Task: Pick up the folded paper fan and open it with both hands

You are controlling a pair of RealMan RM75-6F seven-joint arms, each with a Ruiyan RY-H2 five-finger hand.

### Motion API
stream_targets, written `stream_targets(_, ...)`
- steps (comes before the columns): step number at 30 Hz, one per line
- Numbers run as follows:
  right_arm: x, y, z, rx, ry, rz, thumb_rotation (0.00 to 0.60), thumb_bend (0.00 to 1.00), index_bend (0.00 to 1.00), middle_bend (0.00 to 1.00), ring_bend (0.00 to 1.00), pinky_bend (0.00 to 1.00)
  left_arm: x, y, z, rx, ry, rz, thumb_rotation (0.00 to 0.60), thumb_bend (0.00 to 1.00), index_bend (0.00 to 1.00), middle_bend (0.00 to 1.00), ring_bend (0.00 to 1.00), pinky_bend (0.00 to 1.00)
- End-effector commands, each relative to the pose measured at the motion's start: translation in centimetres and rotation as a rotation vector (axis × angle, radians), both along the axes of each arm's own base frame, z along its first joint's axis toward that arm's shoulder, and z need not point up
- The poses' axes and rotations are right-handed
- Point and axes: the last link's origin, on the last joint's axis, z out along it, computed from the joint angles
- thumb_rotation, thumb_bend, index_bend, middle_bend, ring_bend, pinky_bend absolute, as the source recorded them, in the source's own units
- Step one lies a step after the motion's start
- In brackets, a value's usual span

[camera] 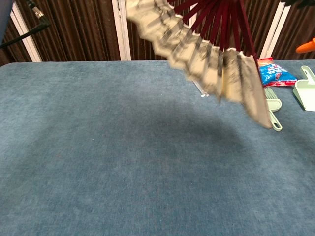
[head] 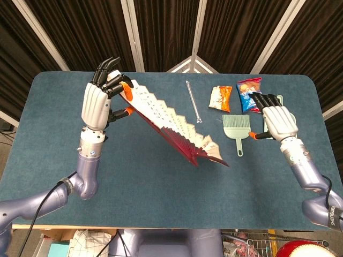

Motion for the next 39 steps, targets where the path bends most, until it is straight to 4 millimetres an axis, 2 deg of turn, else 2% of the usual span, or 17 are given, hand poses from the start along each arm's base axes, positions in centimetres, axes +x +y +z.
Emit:
stream_targets(1,-1.1,0.3,0.3,-0.004,-0.015,-0.017,0.600,0.18,0.04,0.08,0.09,0.02,-0.6,-0.3,-1.0,0.032,-0.025,-0.062,0.600,0.28,0.89,0.52,0.15,0.16)
stream_targets(6,-1.2,1.0,0.8,-0.011,-0.027,0.004,0.600,0.18,0.05,0.08,0.09,0.02,-3.4,-0.7,-2.5,0.021,0.070,-0.067,0.600,0.27,0.90,0.52,0.16,0.17)
stream_targets(8,-0.8,1.5,0.9,-0.015,-0.010,0.032,0.600,0.18,0.05,0.08,0.09,0.02,-5.6,-1.1,-3.3,0.000,0.132,-0.050,0.600,0.27,0.90,0.52,0.16,0.17)
stream_targets(13,-0.1,2.4,0.9,-0.033,0.069,0.108,0.600,0.18,0.03,0.08,0.09,0.02,-8.9,-2.0,-3.9,-0.037,0.163,-0.049,0.600,0.27,0.90,0.53,0.16,0.17)
stream_targets(16,0.5,2.7,1.0,-0.050,0.068,0.135,0.600,0.18,0.01,0.08,0.10,0.02,-10.3,-2.8,-3.6,-0.053,0.133,-0.079,0.600,0.27,0.89,0.52,0.16,0.17)
stream_targets(22,0.8,2.7,1.0,-0.059,0.054,0.130,0.600,0.18,0.01,0.08,0.10,0.02,-11.7,-3.7,-2.6,-0.054,0.116,-0.091,0.600,0.27,0.87,0.50,0.16,0.17)
stream_targets(27,0.6,2.8,0.7,-0.048,0.036,0.104,0.600,0.18,0.01,0.08,0.10,0.02,-14.3,-4.2,-0.6,-0.003,0.187,-0.040,0.600,0.27,0.85,0.49,0.15,0.16)
stream_targets(30,0.5,2.8,0.7,-0.044,0.032,0.089,0.600,0.18,0.01,0.08,0.10,0.02,-16.4,-4.1,-0.2,-0.023,0.243,0.020,0.600,0.26,0.82,0.46,0.14,0.16)
stream_targets(35,0.4,2.9,0.7,-0.045,0.045,0.082,0.600,0.18,0.01,0.08,0.10,0.02,-17.7,-3.7,-0.6,-0.056,0.245,0.070,0.600,0.25,0.76,0.42,0.12,0.14)
stream_targets(37,0.3,2.9,0.8,-0.044,0.053,0.080,0.600,0.18,0.01,0.08,0.10,0.02,-18.3,-3.5,-0.9,-0.078,0.260,0.097,0.600,0.23,0.68,0.37,0.09,0.12)
stream_targets(39,0.2,2.8,0.8,-0.043,0.054,0.071,0.600,0.18,0.01,0.08,0.10,0.02,-18.8,-3.4,-1.2,-0.102,0.274,0.119,0.600,0.18,0.54,0.29,0.04,0.07)
